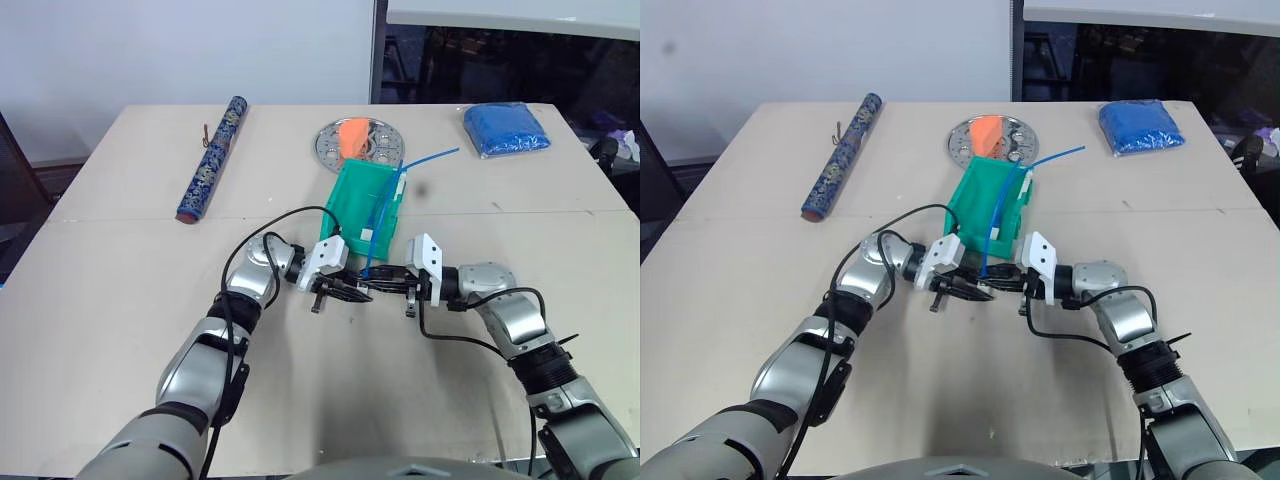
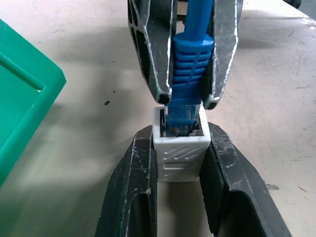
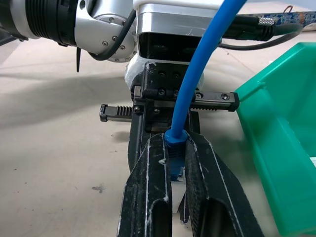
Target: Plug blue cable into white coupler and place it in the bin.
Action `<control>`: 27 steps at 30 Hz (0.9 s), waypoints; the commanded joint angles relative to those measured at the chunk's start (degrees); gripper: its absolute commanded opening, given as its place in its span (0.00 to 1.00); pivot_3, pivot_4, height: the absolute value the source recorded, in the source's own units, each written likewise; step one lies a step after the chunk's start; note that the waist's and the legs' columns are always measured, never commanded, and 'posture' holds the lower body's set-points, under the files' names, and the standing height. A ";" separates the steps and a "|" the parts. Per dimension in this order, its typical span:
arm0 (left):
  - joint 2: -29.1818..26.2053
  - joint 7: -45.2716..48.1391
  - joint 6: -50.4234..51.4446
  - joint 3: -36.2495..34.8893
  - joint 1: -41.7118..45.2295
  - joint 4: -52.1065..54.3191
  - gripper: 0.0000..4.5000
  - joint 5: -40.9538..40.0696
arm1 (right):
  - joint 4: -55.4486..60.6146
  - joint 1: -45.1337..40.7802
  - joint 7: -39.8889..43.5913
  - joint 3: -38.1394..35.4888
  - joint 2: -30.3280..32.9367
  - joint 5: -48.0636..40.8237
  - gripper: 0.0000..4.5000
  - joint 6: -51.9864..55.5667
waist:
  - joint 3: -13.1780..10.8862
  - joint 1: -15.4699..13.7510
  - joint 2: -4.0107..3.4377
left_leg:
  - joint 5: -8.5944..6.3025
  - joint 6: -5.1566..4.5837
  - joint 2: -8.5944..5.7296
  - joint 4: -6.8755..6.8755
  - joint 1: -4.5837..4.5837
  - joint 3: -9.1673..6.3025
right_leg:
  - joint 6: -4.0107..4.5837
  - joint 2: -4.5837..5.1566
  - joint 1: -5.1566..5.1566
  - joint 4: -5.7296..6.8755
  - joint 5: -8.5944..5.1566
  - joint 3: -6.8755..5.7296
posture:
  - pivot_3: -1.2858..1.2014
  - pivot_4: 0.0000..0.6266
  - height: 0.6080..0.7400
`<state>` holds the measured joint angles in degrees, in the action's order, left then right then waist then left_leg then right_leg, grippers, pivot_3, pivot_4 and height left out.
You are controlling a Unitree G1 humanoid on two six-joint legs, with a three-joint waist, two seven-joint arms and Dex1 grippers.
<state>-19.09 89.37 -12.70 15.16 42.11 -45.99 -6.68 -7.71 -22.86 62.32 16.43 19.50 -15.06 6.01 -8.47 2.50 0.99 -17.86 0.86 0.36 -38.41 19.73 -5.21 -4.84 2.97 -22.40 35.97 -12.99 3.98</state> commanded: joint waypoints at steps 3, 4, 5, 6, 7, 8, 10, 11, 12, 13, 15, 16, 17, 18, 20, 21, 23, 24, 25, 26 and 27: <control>-0.08 -0.13 3.14 0.98 -2.56 6.36 0.13 0.21 | 1.72 0.69 -0.68 -6.15 -5.21 -11.12 0.00 8.39 | -0.09 0.20 -0.10 | 0.00 0.00 0.02 0.01 0.07 -0.04 | 0.01 -0.02 -0.05 0.01 0.01 0.00 | 0.52 0.24 1.00; -0.78 -0.67 4.53 0.78 -3.77 8.51 0.35 0.03 | 2.95 0.00 -0.86 -7.53 -4.87 -12.32 0.00 9.61 | -0.12 0.21 -0.14 | 0.00 0.00 0.02 0.01 0.10 0.00 | 0.01 -0.02 -0.10 0.01 0.01 0.05 | 0.52 0.24 1.00; -1.52 -1.38 5.68 0.47 -5.14 11.03 0.44 -0.25 | 3.99 -0.60 -1.07 -8.54 -4.40 -13.14 0.00 10.72 | -0.15 0.08 -0.18 | 0.00 0.00 0.01 0.01 0.13 0.00 | 0.01 -0.01 -0.13 0.01 0.01 0.06 | 0.52 0.24 1.00; -2.28 -3.03 6.70 -0.39 -6.96 14.36 0.52 -0.71 | 5.16 -1.33 -1.31 -9.66 -3.83 -14.34 0.00 12.29 | -0.17 0.02 -0.18 | 0.00 0.00 -0.01 0.00 0.18 -0.01 | 0.01 0.01 -0.16 0.00 0.01 0.06 | 0.52 0.24 1.00; -3.02 -4.68 8.07 -1.31 -8.82 17.91 0.63 -1.26 | 6.21 -1.98 -1.63 -10.61 -3.30 -15.47 0.00 13.80 | -0.20 0.05 -0.22 | 0.00 0.00 0.00 0.00 0.24 -0.01 | 0.01 0.01 -0.24 -0.01 0.01 0.06 | 0.52 0.24 1.00; -4.29 -6.09 10.54 -2.54 -11.36 22.93 0.70 -2.39 | 7.38 -2.83 -2.05 -11.60 -2.72 -16.98 0.00 15.75 | -0.23 0.12 -0.28 | 0.00 0.01 0.00 0.01 0.26 -0.01 | 0.01 0.01 -0.29 -0.02 0.01 0.06 | 0.52 0.24 1.00; -6.82 -9.93 16.01 -5.61 -16.98 33.80 0.89 -4.80 | 9.65 -4.66 -3.75 -13.38 -1.87 -19.95 0.00 20.46 | -0.25 0.06 -0.27 | 0.00 0.01 0.01 0.05 0.28 -0.03 | 0.01 0.04 -0.33 -0.01 0.01 0.07 | 0.52 0.24 1.00; -7.80 -12.39 18.65 -7.07 -19.55 38.81 0.99 -5.78 | 10.55 -5.48 -4.71 -14.00 -1.60 -20.88 0.00 22.27 | -0.26 0.04 -0.27 | 0.00 0.01 0.03 0.07 0.28 -0.04 | 0.02 0.03 -0.35 -0.03 0.01 0.07 | 0.52 0.24 1.00; -8.75 -15.57 21.85 -9.12 -22.39 44.49 0.99 -6.70 | 10.98 -6.74 -6.16 -14.45 -1.48 -21.32 0.00 24.15 | -0.29 0.15 -0.27 | 0.00 0.01 0.03 0.11 0.28 -0.05 | 0.02 0.03 -0.39 -0.03 0.01 0.06 | 0.52 0.24 1.00; -9.80 -19.35 26.18 -11.62 -25.46 51.07 0.99 -7.76 | 10.97 -8.40 -8.31 -14.82 -1.53 -21.24 0.00 26.12 | -0.30 0.03 -0.29 | -0.01 0.01 0.06 0.13 0.29 -0.07 | 0.02 0.02 -0.43 -0.03 0.01 0.04 | 0.52 0.24 1.00; -11.16 -26.08 33.62 -15.82 -29.72 61.41 0.99 -9.16 | 9.74 -11.70 -12.82 -15.48 -1.88 -20.46 0.00 29.52 | -0.38 0.02 -0.30 | -0.01 0.01 0.05 0.14 0.32 -0.07 | 0.02 0.04 -0.45 -0.04 0.00 0.03 | 0.52 0.24 1.00; -11.45 -30.95 38.85 -18.82 -30.92 66.70 0.99 -9.18 | 6.90 -14.88 -15.26 -15.42 -2.17 -19.05 0.00 31.07 | -0.41 0.02 -0.31 | -0.01 0.01 0.05 0.12 0.36 -0.07 | 0.02 0.05 -0.49 0.00 0.01 0.03 | 0.52 0.24 1.00; -11.73 -34.94 42.93 -21.09 -31.46 70.64 0.99 -9.03 | 4.08 -17.73 -17.07 -15.38 -2.51 -18.01 0.00 32.29 | -0.44 -0.10 -0.33 | 0.00 0.01 0.03 0.12 0.39 -0.06 | 0.01 0.09 -0.51 0.00 0.01 0.03 | 0.52 0.24 1.00; -11.59 -38.88 47.07 -23.36 -31.23 73.86 0.99 -9.22 | 0.73 -20.80 -18.44 -15.27 -2.94 -17.07 0.00 33.32 | -0.48 -0.25 -0.30 | 0.00 0.01 0.01 0.10 0.39 -0.05 | 0.01 0.10 -0.51 0.01 0.03 0.02 | 0.52 0.24 1.00; -11.08 -44.43 53.35 -26.04 -29.49 77.48 0.99 -10.27 | -4.94 -25.23 -19.63 -14.86 -3.71 -15.29 0.00 33.63 | -0.50 -0.41 -0.30 | 0.00 0.02 0.00 0.10 0.39 -0.09 | 0.07 0.09 -0.49 0.02 0.06 -0.05 | 0.52 0.24 1.00; -10.99 -46.62 56.01 -26.68 -28.13 78.52 0.99 -10.51 | -8.88 -27.61 -20.41 -14.23 -4.08 -13.21 0.00 32.26 | -0.49 -0.46 -0.29 | 0.00 0.02 0.00 0.10 0.39 -0.12 | 0.08 0.08 -0.49 0.02 0.07 -0.08 | 0.52 0.24 1.00; -11.46 -49.20 59.22 -26.57 -26.42 79.80 1.00 -10.86 | -16.24 -31.32 -22.76 -13.77 -4.94 -8.99 0.21 27.61 | -0.50 -0.40 -0.29 | 0.01 0.03 -0.02 0.10 0.39 -0.14 | 0.08 0.09 -0.45 0.01 0.07 -0.12 | 0.52 0.24 1.00; -11.56 -49.97 60.14 -26.12 -26.05 80.16 1.00 -11.09 | -20.06 -33.05 -25.17 -14.65 -5.51 -7.15 0.33 24.03 | -0.49 -0.34 -0.29 | 0.01 0.03 -0.02 0.11 0.39 -0.13 | 0.09 0.08 -0.46 -0.02 0.08 -0.12 | 0.52 0.24 1.00; -11.62 -50.59 60.84 -25.82 -25.81 80.42 1.00 -11.44 | -22.81 -34.26 -26.67 -15.42 -5.96 -5.98 0.43 21.43 | -0.49 -0.25 -0.29 | 0.02 0.06 -0.03 0.11 0.39 -0.12 | 0.09 0.09 -0.46 -0.04 0.07 -0.11 | 0.52 0.24 1.00; -11.69 -51.02 61.25 -25.43 -26.01 80.76 1.00 -11.83 | -25.14 -35.39 -28.54 -16.22 -5.93 -4.49 0.54 17.73 | -0.49 -0.11 -0.29 | 0.05 0.10 -0.03 0.13 0.39 -0.09 | 0.09 0.10 -0.48 -0.07 0.07 -0.11 | 0.52 0.24 1.00; -11.85 -51.30 61.51 -25.11 -26.36 81.13 1.00 -12.13 | -26.66 -36.14 -30.11 -16.91 -5.76 -3.36 0.63 14.70 | -0.49 -0.11 -0.29 | 0.15 0.29 -0.03 0.18 0.44 -0.04 | 0.10 0.11 -0.56 -0.09 0.07 -0.11 | 0.52 0.24 1.00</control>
<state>-30.27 39.07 48.15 -10.24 15.84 32.58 -17.82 -32.82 -56.59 35.14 2.18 13.16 -20.42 27.16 -8.96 2.39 0.70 -17.69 1.21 0.33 -38.21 20.35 -5.21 -4.73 3.11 -23.16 35.89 -12.91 3.87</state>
